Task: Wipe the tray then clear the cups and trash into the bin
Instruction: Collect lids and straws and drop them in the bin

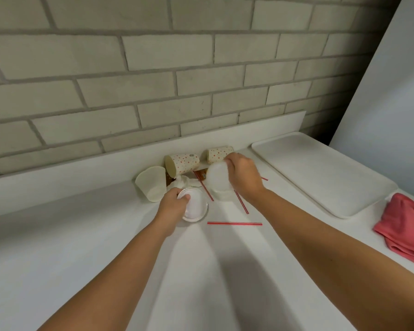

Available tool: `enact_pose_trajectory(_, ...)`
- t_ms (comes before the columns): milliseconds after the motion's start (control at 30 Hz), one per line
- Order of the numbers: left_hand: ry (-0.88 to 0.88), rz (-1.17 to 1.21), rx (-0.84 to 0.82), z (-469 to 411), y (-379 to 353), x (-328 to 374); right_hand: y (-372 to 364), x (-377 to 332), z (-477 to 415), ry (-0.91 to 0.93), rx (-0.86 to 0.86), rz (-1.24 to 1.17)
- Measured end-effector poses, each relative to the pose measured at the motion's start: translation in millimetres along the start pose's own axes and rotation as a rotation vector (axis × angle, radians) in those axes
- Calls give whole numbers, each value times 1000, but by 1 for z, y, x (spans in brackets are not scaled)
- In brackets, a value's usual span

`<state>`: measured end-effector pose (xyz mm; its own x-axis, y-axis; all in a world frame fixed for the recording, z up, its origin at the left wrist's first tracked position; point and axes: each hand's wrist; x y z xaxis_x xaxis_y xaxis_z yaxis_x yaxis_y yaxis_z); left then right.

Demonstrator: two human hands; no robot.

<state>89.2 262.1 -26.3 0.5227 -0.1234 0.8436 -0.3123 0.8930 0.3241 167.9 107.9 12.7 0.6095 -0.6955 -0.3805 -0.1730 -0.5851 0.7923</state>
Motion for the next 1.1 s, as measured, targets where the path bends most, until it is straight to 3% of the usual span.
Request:
enact_pose_trajectory(100,103,255,-134,4,-9,8,-8,-17,1,-92,-75,-311)
enact_pose_trajectory(233,134,517,-281,8,-12,17,-32,-24,11,-145,-114,-353)
enact_pose_trajectory(300,90,474,-299,7,-11,15,-43,-27,11,-154,-132,-363)
enact_pose_trajectory(433,83,421,-166,-5,0,6,-53,-19,-3,-181,-154,-392)
enact_pose_trajectory(600,110,411,-78,-17,14,-4,-56,15,-19,-293,-335,-71)
enact_pose_trajectory(833,100,406,-71,-25,18,-11,-67,17,-24,-253,-547,166)
enact_pose_trajectory(1000,119,423,-68,-30,19,-17,-55,23,-22,-279,-584,205)
enact_pose_trajectory(1100,129,418,-64,-28,17,-19,-50,26,-17,-297,-540,81)
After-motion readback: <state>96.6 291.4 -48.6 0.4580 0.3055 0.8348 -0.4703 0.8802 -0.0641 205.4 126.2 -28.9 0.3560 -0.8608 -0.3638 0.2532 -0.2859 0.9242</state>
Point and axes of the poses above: each hand's wrist, its own z-axis away from the middle knuckle, its own y-axis out of the back of the hand, x = y × z, and after that the axes turned 13 degrees about y, right-handed
